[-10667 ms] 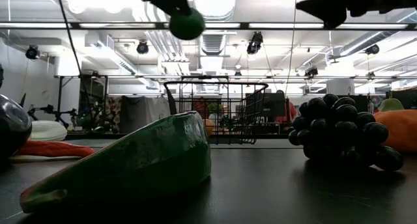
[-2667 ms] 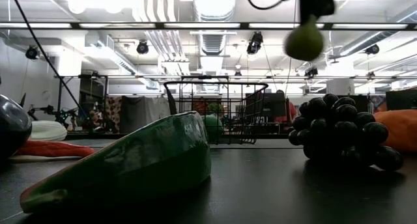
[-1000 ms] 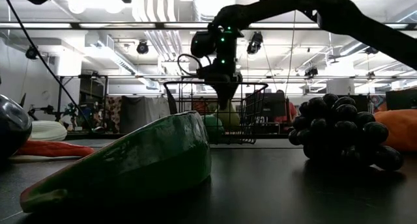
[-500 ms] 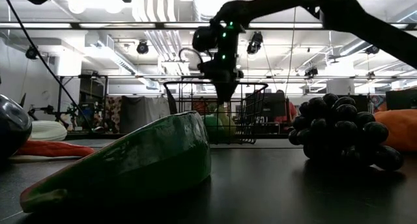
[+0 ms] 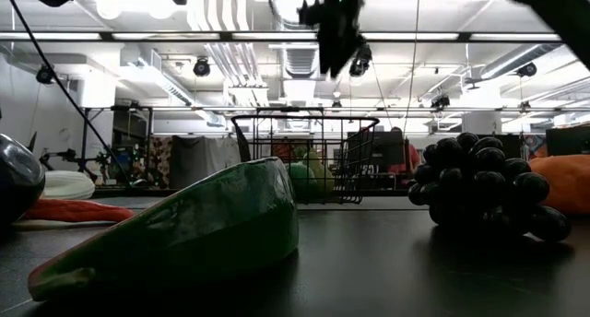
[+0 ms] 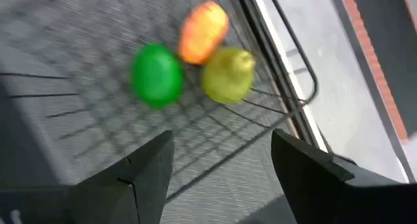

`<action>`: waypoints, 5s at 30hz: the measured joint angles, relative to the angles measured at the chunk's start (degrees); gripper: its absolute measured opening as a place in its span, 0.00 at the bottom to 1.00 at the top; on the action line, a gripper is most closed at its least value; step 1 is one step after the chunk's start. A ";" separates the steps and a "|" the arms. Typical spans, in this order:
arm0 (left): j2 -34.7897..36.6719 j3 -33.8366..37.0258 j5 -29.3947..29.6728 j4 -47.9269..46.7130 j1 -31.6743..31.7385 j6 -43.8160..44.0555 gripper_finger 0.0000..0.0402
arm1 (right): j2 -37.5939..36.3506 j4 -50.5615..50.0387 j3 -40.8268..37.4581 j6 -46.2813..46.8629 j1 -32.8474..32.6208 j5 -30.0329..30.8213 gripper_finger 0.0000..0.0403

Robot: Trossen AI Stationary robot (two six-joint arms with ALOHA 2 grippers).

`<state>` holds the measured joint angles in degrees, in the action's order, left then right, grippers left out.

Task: Build produce basket
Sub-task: Put the lemon into the wire basket

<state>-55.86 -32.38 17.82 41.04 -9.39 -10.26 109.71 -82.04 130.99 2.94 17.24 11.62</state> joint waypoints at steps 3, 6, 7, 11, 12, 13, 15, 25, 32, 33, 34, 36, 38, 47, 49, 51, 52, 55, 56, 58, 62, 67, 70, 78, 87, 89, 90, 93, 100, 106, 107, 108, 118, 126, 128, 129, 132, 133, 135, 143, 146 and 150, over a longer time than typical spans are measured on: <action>-0.25 0.00 0.00 0.30 0.00 0.00 0.71 | -6.63 5.57 -7.02 1.98 -4.50 0.34 0.59; -0.27 0.00 0.00 0.12 0.00 0.02 0.71 | -13.19 12.96 -16.25 3.21 -9.38 0.46 0.59; -0.31 0.00 0.00 0.17 0.00 0.03 0.71 | -15.26 15.65 -19.55 3.42 -11.14 0.78 0.59; -0.37 0.00 0.00 0.03 0.00 0.93 0.71 | -22.66 27.05 -32.33 3.75 -17.91 5.69 0.59; -0.37 0.00 0.00 0.04 -0.02 0.94 0.71 | -24.23 30.05 -35.33 3.57 -19.32 6.88 0.59; -0.37 0.00 0.00 0.04 -0.02 0.95 0.71 | -25.64 33.22 -38.20 3.17 -20.68 7.94 0.59; -0.37 0.00 0.00 0.02 -0.07 1.09 0.71 | -28.26 40.28 -43.87 2.41 -23.02 9.37 0.59; -0.41 0.00 -3.21 -2.42 -1.44 7.29 0.71 | -37.36 68.22 -65.02 -3.29 -32.13 9.44 0.59; -1.70 0.03 -7.52 -7.81 -3.85 17.99 0.71 | -41.13 75.70 -72.85 -3.69 -35.93 9.42 0.59; -2.32 0.09 -7.54 -8.47 -4.40 19.55 0.71 | -41.49 76.21 -73.80 -3.59 -36.22 9.44 0.59; -3.06 0.09 -7.54 -8.77 -4.85 20.96 0.71 | -41.74 76.83 -74.57 -3.59 -36.53 9.46 0.59; -4.93 0.09 -7.52 -8.58 -5.82 22.97 0.71 | -42.14 77.76 -75.94 -3.61 -37.02 9.48 0.59; -6.84 0.09 -7.34 -8.74 -6.89 25.44 0.71 | -42.44 78.53 -77.06 -3.46 -37.25 9.46 0.59; -13.07 -5.35 -6.99 -30.57 -11.58 52.87 0.71 | -42.77 78.56 -78.83 -2.52 -37.27 9.46 0.59; -13.79 -8.05 -7.17 -43.20 -12.18 61.47 0.71 | -42.79 78.53 -78.94 -2.97 -37.27 9.44 0.59; -14.50 -11.25 -7.77 -56.98 -12.22 69.88 0.71 | -42.79 78.49 -79.04 -3.53 -37.27 9.45 0.59; -14.97 -12.78 -8.54 -63.62 -12.22 74.75 0.71 | -42.79 78.51 -79.05 -3.60 -37.27 9.44 0.59; -16.52 -16.33 -13.20 -80.60 -12.21 86.65 0.71 | -42.82 78.50 -79.22 -3.61 -37.27 9.44 0.59; -16.99 -17.41 -15.33 -84.58 -12.22 89.70 0.71 | -42.82 78.51 -79.33 -3.82 -37.27 9.44 0.59; -17.83 -19.13 -19.68 -91.75 -12.37 95.08 0.71 | -42.82 78.39 -79.56 -4.19 -37.25 9.44 0.59; -19.38 -19.75 -25.67 -98.44 -13.78 101.35 0.71 | -42.82 78.45 -79.68 -4.37 -37.25 9.44 0.59; -20.61 -18.48 -23.92 -98.58 -13.98 102.02 0.71 | -42.82 78.47 -79.70 -5.54 -37.25 9.45 0.59; -21.51 -17.66 -22.06 -98.69 -13.94 102.88 0.71 | -42.82 78.45 -79.70 -5.53 -37.25 9.44 0.59; -24.87 -17.09 -21.88 -98.64 -13.94 102.75 0.71 | -42.80 78.14 -79.71 -4.60 -37.25 9.44 0.59; -28.07 -17.06 -21.64 -97.79 -13.94 101.65 0.71 | -42.79 78.13 -79.71 -4.43 -37.25 9.44 0.59; -28.41 -17.09 -21.58 -96.11 -13.92 101.20 0.71 | -42.79 78.15 -79.71 -4.42 -37.25 9.44 0.59; -28.47 -17.08 -21.52 -94.94 -13.86 100.99 0.71 | -42.79 78.14 -79.71 -4.44 -37.25 9.44 0.59; -28.50 -17.04 -20.73 -93.40 -13.85 100.77 0.71 | -42.79 78.15 -79.71 -4.43 -37.25 9.44 0.59; -28.50 -16.92 -20.71 -93.57 -13.84 100.06 0.59 | -42.79 78.16 -79.71 -4.44 -37.25 9.44 0.59; -28.50 -16.92 -20.56 -93.58 -13.84 99.43 0.47 | -42.79 78.16 -79.71 -4.42 -37.25 9.44 0.59; -28.50 -16.92 -20.52 -93.59 -13.84 99.25 0.46 | -42.79 78.16 -79.71 -4.44 -37.25 9.44 0.59; -28.50 -16.92 -20.50 -93.59 -13.84 98.77 0.46 | -42.79 78.16 -79.71 -4.44 -37.25 9.44 0.59; -22.87 -25.10 -8.92 -100.16 -13.86 85.48 0.45 | -45.78 78.16 -79.73 -5.78 -37.25 9.45 0.59; -17.81 -34.51 5.62 -88.05 -13.98 54.27 0.45 | -47.52 78.72 -79.73 -5.47 -37.20 9.44 0.59; -17.19 -34.90 6.26 -81.17 -13.98 45.23 0.45 | -47.52 78.98 -79.73 -4.95 -37.20 9.42 0.60; -17.16 -34.83 6.43 -77.78 -13.97 41.04 0.45 | -47.42 79.41 -79.73 -4.52 -37.20 9.38 0.61; -17.20 -34.56 6.64 -69.44 -13.97 30.86 0.45 | -46.77 81.60 -79.73 -4.17 -37.20 8.98 0.64; -17.45 -34.53 6.68 -67.35 -13.94 28.52 0.45 | -46.30 82.57 -79.73 -4.30 -37.20 8.92 0.66; -18.10 -34.43 6.75 -63.40 -13.86 24.33 0.45 | -45.64 84.41 -79.73 -4.75 -37.20 7.88 0.69; -22.19 -33.86 11.51 -52.11 -13.84 11.19 0.45 | -45.00 93.91 -79.73 -3.93 -36.96 5.95 0.78; -24.38 -33.86 13.38 -47.67 -13.84 5.47 0.45 | -45.00 96.28 -79.73 -2.96 -36.95 5.97 0.80; -27.16 -33.86 14.26 -40.66 -13.81 -1.73 0.45 | -45.00 96.55 -79.71 -2.49 -36.96 5.78 0.80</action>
<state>-83.02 -66.24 32.08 0.38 -23.20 -11.99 64.71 14.50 51.29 0.45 -19.73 17.40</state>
